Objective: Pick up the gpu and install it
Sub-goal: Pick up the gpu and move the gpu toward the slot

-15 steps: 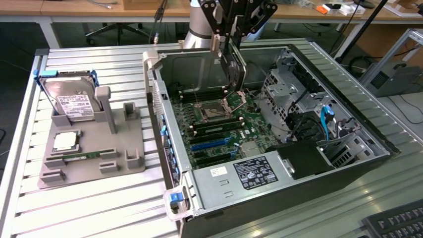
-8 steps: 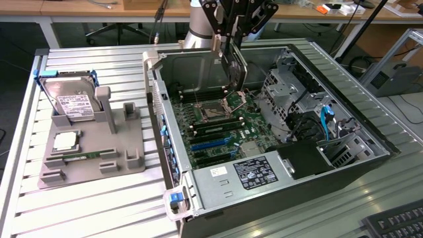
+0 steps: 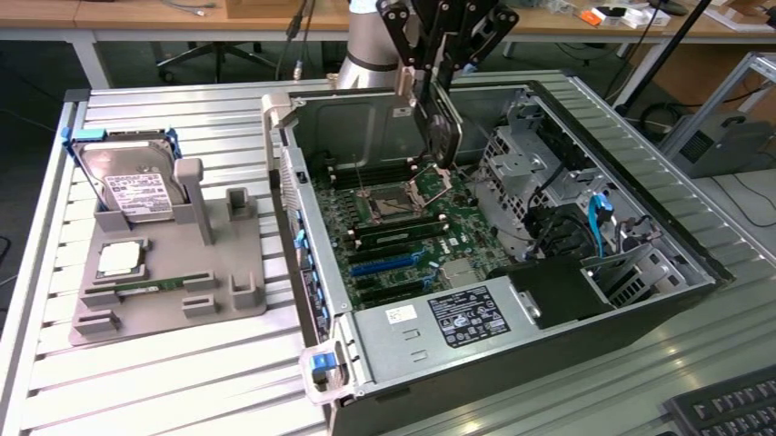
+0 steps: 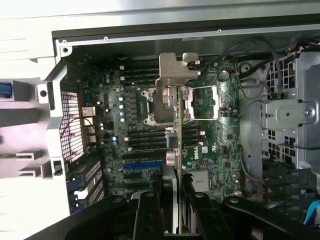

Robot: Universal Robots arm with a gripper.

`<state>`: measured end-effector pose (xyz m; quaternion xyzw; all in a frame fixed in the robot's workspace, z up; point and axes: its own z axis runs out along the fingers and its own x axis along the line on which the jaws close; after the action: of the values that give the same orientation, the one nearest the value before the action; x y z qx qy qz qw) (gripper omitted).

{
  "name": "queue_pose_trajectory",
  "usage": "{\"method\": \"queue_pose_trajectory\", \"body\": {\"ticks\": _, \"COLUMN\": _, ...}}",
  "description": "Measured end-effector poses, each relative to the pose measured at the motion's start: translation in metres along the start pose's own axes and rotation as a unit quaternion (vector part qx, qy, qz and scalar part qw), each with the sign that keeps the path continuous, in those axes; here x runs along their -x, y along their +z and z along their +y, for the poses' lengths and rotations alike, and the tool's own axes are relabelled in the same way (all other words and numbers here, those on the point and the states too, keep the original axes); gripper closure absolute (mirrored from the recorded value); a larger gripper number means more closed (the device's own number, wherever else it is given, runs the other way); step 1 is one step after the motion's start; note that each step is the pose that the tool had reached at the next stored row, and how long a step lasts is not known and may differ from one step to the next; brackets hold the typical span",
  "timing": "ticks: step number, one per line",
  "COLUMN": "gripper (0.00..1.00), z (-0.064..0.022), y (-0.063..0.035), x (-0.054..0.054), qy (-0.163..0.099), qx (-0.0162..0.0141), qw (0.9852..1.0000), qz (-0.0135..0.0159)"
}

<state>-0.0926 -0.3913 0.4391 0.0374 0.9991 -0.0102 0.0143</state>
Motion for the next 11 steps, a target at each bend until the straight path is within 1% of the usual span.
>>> {"method": "queue_pose_trajectory", "body": {"ticks": 11, "gripper": 0.73, "z": 0.0006, "y": 0.0052, "x": 0.0057, "qy": 0.000, "qx": 0.0000, "qw": 1.0000, "qz": 0.0000}}
